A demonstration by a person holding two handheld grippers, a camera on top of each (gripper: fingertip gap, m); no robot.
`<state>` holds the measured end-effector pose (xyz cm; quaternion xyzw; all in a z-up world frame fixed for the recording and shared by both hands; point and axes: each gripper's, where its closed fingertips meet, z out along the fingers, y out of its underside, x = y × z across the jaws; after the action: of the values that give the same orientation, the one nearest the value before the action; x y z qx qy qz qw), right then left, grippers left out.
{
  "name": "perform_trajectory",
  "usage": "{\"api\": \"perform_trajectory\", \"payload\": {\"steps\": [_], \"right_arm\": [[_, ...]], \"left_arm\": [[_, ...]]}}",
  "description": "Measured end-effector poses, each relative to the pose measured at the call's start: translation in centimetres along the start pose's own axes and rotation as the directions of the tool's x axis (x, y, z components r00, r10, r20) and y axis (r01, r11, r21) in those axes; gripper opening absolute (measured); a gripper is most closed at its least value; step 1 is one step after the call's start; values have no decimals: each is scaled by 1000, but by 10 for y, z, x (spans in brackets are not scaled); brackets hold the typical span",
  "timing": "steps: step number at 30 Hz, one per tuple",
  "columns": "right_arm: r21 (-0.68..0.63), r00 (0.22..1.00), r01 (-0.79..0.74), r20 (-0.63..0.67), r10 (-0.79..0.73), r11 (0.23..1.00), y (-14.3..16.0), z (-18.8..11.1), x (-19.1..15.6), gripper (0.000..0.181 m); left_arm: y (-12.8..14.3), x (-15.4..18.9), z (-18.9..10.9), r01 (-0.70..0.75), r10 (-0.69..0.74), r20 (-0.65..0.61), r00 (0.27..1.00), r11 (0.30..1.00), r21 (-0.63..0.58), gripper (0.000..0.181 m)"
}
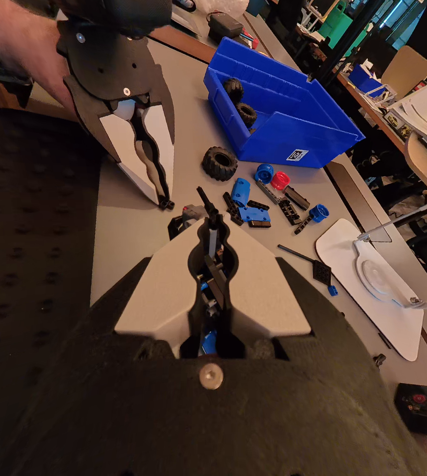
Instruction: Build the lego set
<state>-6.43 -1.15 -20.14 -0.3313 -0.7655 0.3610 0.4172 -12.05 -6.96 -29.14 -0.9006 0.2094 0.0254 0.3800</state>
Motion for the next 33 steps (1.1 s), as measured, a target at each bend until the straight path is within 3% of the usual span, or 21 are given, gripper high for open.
{"api": "perform_trajectory", "payload": {"steps": [5, 12, 18, 25, 30, 33], "right_arm": [[-6, 1000, -2, -2, 2, 1000, 2, -1, 1, 4], [-8, 1000, 6, -10, -6, 1000, 2, -2, 2, 4], [0, 1000, 6, -18, -6, 1000, 1, -5, 4, 4], [6, 1000, 6, -22, -6, 1000, 0, -8, 5, 4], [13, 1000, 4, -27, -4, 1000, -2, -10, 6, 4], [28, 1000, 12, -17, -11, 1000, -5, -10, 4, 5]], "left_arm": [[-3, 2, -6, -43, 43, -7, 999, 999, 7, 25], [-5, 3, 3, -100, 104, 66, 992, 993, -66, 15], [-8, 3, 7, -50, 54, 66, 996, 997, -67, 14], [-6, -2, 1, 216, -215, -115, 970, 976, -4, 14], [-19, -3, -12, 403, -359, -307, 881, 910, 92, 13], [-38, -1, -27, 479, -370, -441, 818, 862, 166, 13]]}}
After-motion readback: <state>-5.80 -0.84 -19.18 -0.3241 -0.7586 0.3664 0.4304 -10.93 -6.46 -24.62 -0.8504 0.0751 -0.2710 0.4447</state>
